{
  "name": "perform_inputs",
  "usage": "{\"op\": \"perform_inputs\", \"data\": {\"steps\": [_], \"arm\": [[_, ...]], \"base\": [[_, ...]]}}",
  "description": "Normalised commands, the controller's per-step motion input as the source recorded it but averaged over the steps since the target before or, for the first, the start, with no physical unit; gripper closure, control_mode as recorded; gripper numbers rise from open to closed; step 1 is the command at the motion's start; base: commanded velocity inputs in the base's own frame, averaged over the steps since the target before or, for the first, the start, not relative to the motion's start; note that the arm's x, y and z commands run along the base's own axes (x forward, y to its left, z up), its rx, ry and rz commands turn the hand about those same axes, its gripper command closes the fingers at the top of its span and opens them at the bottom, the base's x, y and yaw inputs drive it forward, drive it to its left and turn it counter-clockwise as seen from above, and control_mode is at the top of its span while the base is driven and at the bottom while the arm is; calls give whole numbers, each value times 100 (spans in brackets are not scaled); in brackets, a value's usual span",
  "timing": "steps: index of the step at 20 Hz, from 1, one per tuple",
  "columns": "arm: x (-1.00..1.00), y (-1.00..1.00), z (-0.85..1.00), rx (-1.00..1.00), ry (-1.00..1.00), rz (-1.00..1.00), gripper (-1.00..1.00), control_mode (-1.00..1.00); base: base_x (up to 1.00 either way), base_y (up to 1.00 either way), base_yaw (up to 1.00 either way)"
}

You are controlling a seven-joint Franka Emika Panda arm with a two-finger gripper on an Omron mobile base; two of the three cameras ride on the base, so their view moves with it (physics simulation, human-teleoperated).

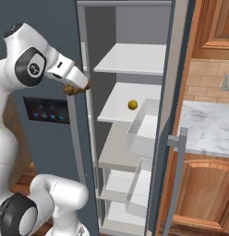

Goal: Place the cold items (potato and lemon) from the fridge in one tupperware on the dining counter. Place the warm items (hot dog and kebab skewer) in the stove area in another tupperware.

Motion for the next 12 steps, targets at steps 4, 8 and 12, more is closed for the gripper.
{"op": "perform_inputs", "data": {"steps": [4,8,12], "arm": [[-98,25,-59,19,-1,-7,100,-100],[-86,0,-81,19,0,0,100,-100],[-70,0,-48,21,-3,10,100,-100]], "base": [[0,0,0],[0,0,0],[0,0,0]]}}
